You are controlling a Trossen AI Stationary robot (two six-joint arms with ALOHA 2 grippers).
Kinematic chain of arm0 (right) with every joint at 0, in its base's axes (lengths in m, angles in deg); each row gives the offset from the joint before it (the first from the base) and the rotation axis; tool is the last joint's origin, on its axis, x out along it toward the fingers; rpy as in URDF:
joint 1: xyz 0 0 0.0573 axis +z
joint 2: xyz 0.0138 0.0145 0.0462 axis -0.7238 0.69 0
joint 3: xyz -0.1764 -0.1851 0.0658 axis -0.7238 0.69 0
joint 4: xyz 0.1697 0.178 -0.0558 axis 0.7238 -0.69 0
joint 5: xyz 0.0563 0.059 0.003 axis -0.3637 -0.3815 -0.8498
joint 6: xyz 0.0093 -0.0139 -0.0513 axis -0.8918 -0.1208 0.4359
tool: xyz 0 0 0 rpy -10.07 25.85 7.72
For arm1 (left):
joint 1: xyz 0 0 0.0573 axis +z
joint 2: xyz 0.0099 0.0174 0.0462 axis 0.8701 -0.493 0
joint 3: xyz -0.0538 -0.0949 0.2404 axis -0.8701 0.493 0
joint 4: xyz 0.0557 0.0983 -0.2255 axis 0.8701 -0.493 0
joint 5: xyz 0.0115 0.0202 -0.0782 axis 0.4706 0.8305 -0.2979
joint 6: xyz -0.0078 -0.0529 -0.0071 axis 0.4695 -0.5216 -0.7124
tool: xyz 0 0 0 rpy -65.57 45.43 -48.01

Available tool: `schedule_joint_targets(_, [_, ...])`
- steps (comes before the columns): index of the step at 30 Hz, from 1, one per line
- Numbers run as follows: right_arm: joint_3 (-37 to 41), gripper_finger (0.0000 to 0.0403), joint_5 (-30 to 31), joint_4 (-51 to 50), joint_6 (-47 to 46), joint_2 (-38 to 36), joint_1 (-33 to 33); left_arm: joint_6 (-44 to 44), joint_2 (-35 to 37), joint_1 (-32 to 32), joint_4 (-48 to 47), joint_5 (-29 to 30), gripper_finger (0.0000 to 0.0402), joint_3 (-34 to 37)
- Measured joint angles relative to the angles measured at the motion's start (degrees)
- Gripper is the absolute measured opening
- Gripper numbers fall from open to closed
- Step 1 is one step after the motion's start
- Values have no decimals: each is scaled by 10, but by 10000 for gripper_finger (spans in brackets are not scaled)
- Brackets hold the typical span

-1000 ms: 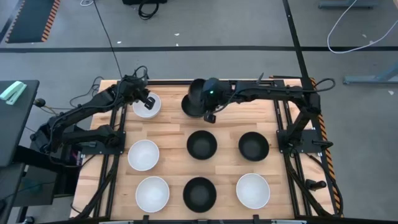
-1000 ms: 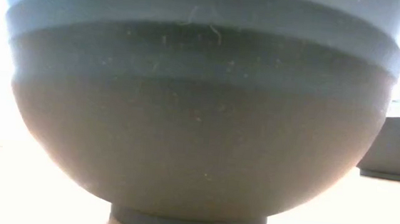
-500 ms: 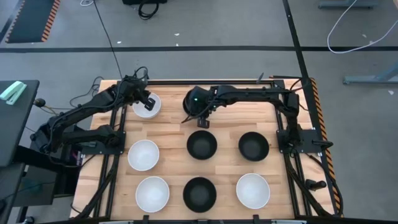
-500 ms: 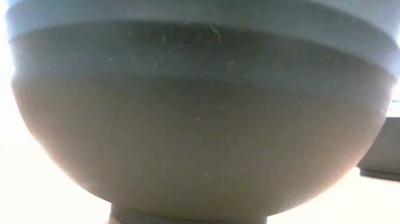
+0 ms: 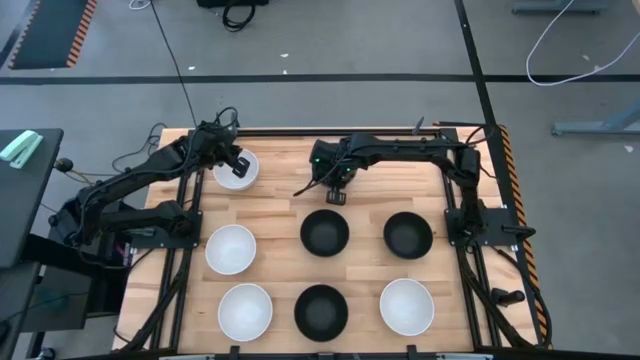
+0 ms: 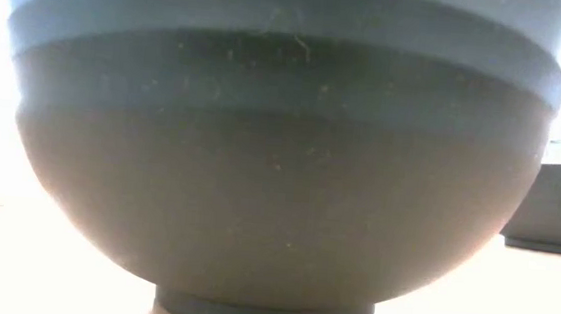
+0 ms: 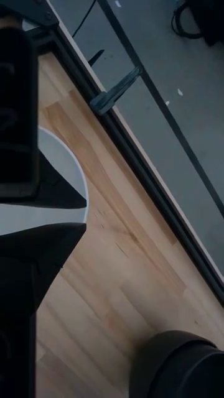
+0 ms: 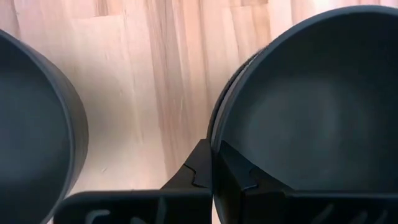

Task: Nest bowls inside each other
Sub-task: Stack the black bowl on top of the black bowl, then stack the black bowl on top of the stacked black bowls

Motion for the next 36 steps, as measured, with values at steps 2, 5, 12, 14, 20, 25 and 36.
schedule_joint_targets(2, [0,7,0,-3,-5,1,0,0,0,0,0,0,52,0])
schedule_joint_targets(5, [0,7,0,-1,-7,1,0,0,0,0,-1,-1,51,0])
schedule_joint_targets(12, [0,63,-2,0,-40,0,0,0,0,0,-4,-1,60,0])
schedule_joint_targets(14, [0,81,-2,-3,-45,0,-1,0,0,0,-4,-1,61,0])
schedule_joint_targets(20, [0,113,0,-12,-55,0,-7,0,0,0,-5,-1,56,0])
schedule_joint_targets(25, [1,120,43,-26,-53,-23,-6,-1,0,0,-11,-1,51,0])
schedule_joint_targets(36, [22,119,57,-123,-131,-128,24,-1,0,0,-26,-1,59,0])
